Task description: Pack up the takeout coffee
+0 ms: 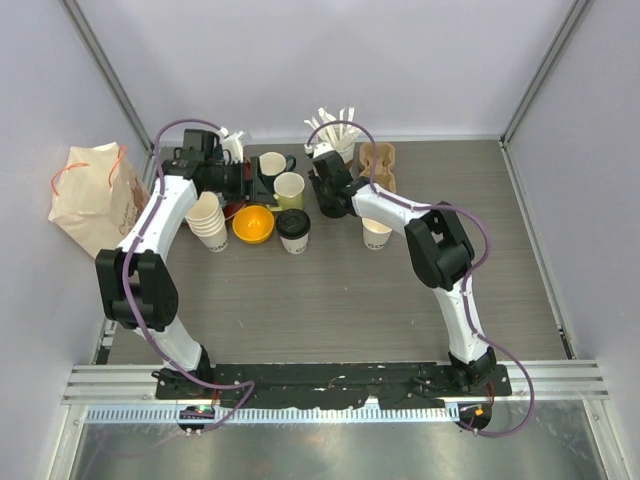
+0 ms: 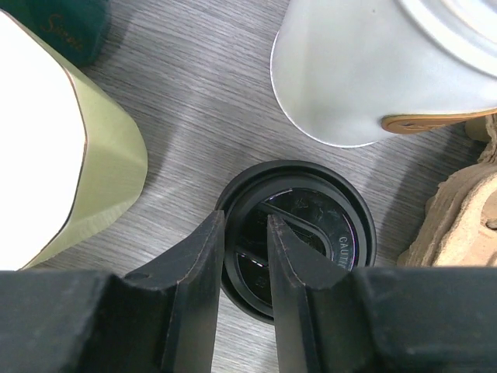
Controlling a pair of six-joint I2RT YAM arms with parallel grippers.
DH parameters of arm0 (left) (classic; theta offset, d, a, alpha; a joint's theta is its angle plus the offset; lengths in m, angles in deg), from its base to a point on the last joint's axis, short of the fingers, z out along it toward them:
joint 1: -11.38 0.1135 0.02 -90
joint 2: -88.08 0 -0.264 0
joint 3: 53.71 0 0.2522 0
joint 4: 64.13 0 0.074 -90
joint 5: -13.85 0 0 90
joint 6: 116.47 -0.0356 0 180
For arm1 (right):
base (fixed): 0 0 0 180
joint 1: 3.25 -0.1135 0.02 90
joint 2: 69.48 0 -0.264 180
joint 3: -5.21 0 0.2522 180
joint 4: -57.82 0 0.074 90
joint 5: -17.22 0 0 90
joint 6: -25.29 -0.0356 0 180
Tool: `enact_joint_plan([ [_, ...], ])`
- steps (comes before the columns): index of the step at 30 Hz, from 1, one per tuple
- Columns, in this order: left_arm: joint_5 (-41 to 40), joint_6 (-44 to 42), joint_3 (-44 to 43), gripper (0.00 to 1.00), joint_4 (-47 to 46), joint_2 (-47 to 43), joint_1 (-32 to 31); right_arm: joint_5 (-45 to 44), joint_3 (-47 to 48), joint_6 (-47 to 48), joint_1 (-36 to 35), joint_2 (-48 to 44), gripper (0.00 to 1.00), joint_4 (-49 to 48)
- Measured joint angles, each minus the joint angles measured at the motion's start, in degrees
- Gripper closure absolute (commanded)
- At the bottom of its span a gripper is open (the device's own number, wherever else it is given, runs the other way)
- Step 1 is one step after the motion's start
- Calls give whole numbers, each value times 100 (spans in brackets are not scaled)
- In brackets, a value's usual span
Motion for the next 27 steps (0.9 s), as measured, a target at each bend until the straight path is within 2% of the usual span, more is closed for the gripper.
enact_joint_plan([
  [2,7,0,0,33,4,20,0,-33,2,33,-20,7,69,-2],
  [5,17,-2,0,33,7,46,0,-101,2,96,-61,9,75,26],
  [11,66,-2,0,34,22,57,9,-267,-68,199,-131,7,98,-17],
  [27,114,-2,0,34,46,57,26,-26,-680,81,-142,-931,99,35],
])
